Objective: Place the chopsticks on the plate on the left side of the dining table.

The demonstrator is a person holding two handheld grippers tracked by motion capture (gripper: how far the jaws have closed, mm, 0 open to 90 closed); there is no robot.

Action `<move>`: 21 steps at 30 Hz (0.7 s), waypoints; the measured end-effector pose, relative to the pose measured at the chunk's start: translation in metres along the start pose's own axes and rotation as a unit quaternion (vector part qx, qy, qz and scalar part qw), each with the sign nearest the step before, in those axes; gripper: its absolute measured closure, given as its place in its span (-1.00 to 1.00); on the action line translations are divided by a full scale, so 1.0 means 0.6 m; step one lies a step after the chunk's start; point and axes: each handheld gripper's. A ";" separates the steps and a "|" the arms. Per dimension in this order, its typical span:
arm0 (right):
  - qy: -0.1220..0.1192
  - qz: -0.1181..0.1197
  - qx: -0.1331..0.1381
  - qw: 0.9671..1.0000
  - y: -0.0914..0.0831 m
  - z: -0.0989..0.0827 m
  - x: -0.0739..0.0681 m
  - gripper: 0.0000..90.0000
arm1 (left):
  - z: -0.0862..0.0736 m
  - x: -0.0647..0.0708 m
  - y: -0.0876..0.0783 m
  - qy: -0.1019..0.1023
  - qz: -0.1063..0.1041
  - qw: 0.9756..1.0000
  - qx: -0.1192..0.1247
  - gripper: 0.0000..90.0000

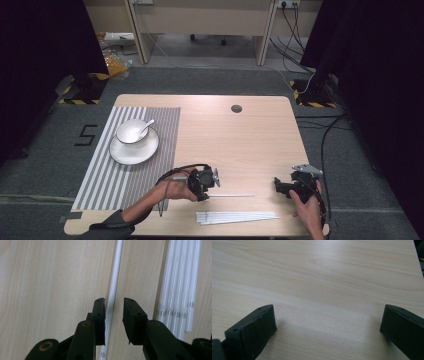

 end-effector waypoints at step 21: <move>-0.001 0.000 0.000 1.000 0.000 0.000 0.000 -1.00 | 0.018 -0.002 0.025 -0.003 -0.011 0.999 -0.033 0.64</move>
Point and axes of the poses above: each handheld gripper's, and its own axes: y roughly forward along the jaws, z roughly out of its top, x roughly to its right, and after that the axes turned 12 degrees about x, right-handed
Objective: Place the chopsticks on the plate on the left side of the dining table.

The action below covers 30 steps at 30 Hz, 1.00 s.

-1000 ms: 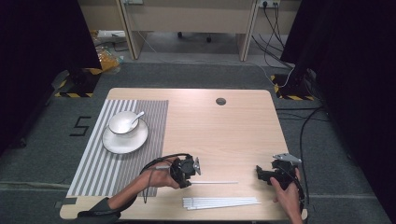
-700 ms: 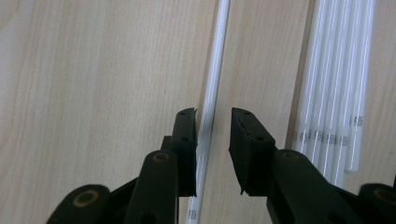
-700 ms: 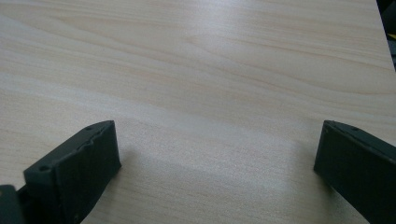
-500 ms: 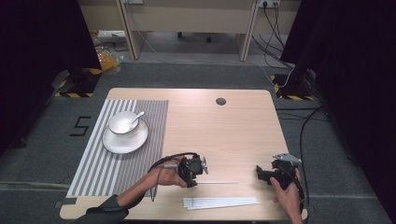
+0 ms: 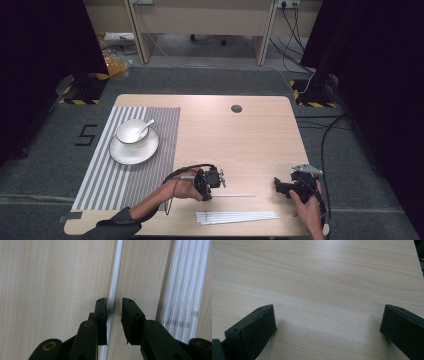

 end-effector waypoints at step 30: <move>0.000 0.001 0.000 1.000 0.000 0.000 0.000 -1.00 | 0.010 -0.007 0.004 0.028 -0.007 0.999 -0.021 0.87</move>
Point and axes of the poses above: each handheld gripper's, and its own axes: y roughly forward along the jaws, z roughly out of its top, x roughly to its right, and after that the axes turned 12 degrees about x, right-handed
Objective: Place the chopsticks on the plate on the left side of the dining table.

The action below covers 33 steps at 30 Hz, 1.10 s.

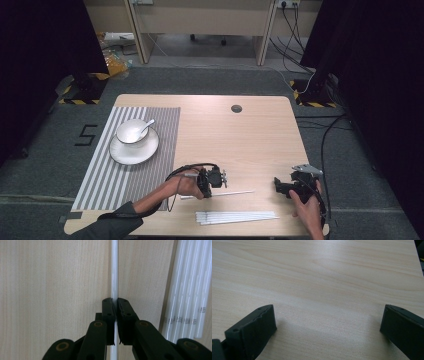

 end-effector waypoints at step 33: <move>0.000 0.000 0.000 1.000 0.000 0.000 0.000 -1.00 | -0.036 -0.029 -0.093 -0.005 0.049 0.999 -0.001 0.87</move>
Point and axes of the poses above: each handheld gripper's, and its own axes: y roughly forward along the jaws, z roughly out of its top, x roughly to its right, and after that the axes turned 12 degrees about x, right-handed
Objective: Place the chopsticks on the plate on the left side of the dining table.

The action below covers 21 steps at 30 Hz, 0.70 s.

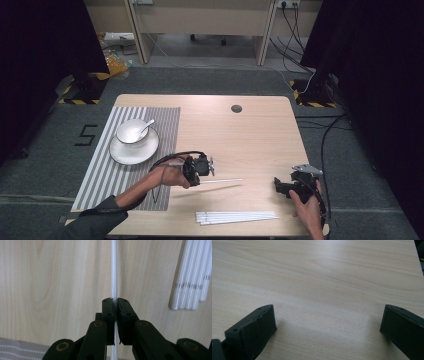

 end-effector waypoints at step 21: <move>0.001 -0.001 0.000 1.000 0.000 0.000 0.000 -1.00 | -0.140 -0.063 -0.089 -0.079 0.053 0.995 -0.012 0.87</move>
Point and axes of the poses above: each handheld gripper's, and its own axes: y roughly forward along the jaws, z roughly out of its top, x roughly to its right, and after that the axes turned 12 degrees about x, right-handed
